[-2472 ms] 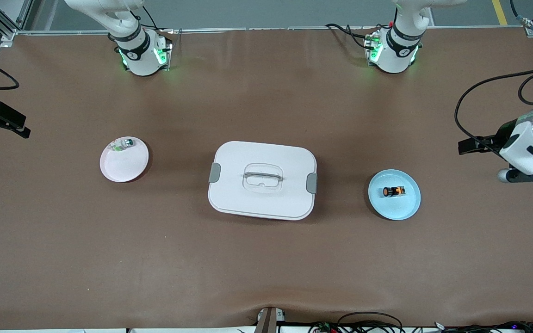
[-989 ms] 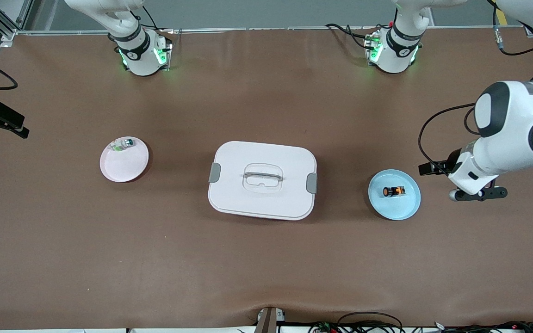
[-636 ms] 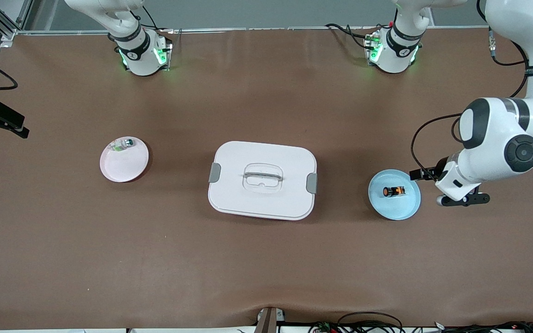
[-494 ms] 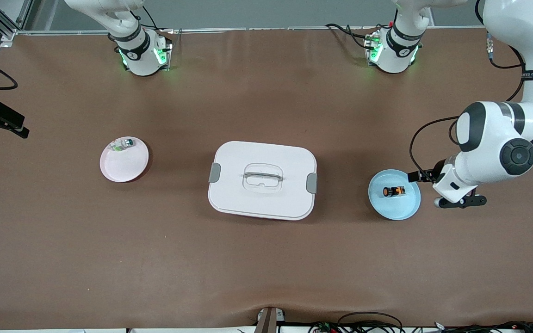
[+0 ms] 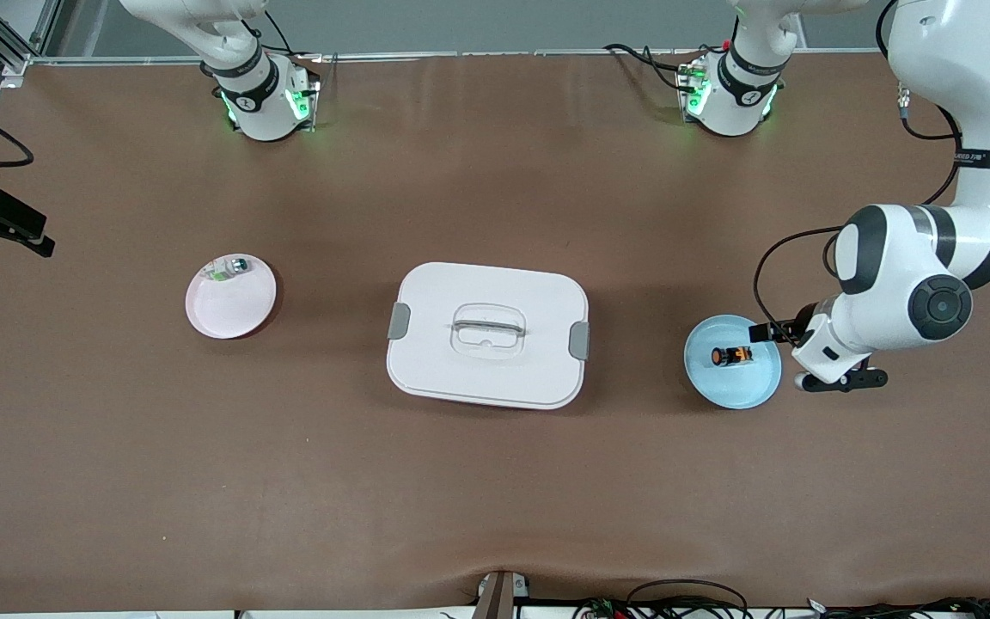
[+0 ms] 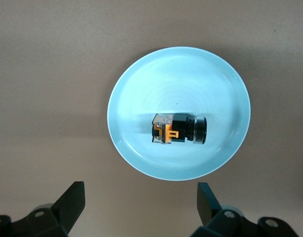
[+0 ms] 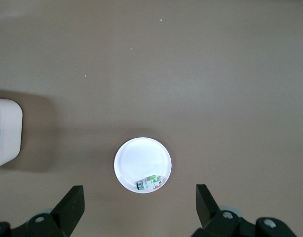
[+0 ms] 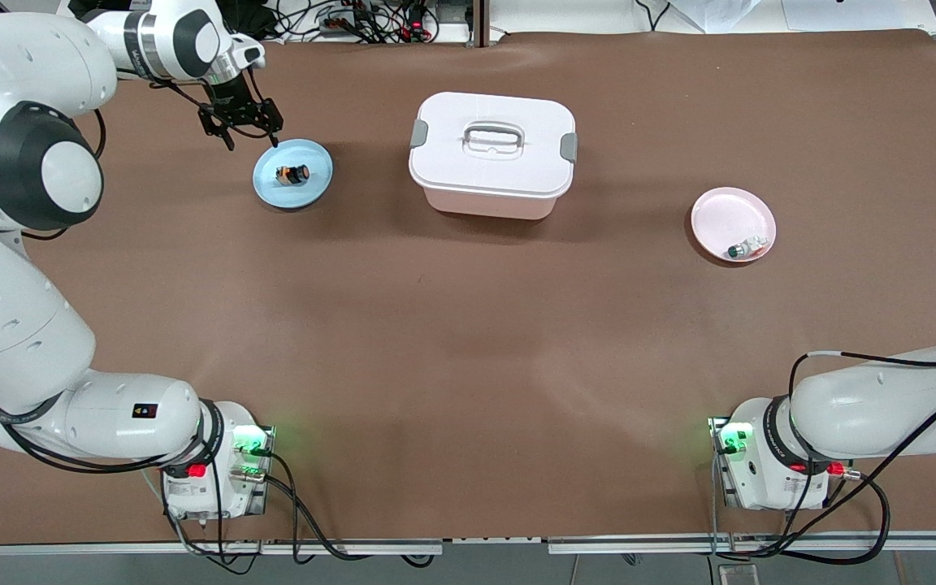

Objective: Transfer orange switch to right arm and place
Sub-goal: 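Lower the left gripper and close it on the orange switch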

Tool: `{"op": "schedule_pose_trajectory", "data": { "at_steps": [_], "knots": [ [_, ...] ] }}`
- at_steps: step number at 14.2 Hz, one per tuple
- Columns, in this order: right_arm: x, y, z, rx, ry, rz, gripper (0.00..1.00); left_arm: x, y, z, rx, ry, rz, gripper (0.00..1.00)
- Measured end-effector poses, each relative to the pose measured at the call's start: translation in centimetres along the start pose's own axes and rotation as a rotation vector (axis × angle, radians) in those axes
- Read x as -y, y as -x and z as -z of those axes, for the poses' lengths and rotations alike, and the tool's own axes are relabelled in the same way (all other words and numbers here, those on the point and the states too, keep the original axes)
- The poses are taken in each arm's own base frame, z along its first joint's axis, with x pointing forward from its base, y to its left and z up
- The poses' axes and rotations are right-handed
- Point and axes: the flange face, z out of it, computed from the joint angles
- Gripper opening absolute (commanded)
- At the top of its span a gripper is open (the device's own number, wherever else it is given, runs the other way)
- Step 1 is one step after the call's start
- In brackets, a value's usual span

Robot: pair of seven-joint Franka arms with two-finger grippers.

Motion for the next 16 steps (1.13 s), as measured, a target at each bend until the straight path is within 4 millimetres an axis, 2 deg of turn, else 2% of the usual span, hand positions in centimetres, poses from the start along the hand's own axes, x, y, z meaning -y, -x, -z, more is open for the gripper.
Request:
{"op": "schedule_pose_trajectory", "data": {
  "at_steps": [5,10,13,16],
  "knots": [
    [0.0,0.0,0.0,0.0,0.0,0.001,1.0,-2.9,-0.5,-2.2,-0.014,0.011,-0.044,1.0],
    [0.0,0.0,0.0,0.0,0.0,0.001,1.0,-3.0,-1.6,-5.2,-0.068,0.029,-0.037,1.0],
    [0.0,0.0,0.0,0.0,0.0,0.002,1.0,-2.9,-1.2,-7.8,-0.098,0.06,-0.012,1.0],
    [0.0,0.0,0.0,0.0,0.0,0.002,1.0,-2.8,-0.8,-8.8,-0.1,0.063,-0.008,1.0]
  ]
}}
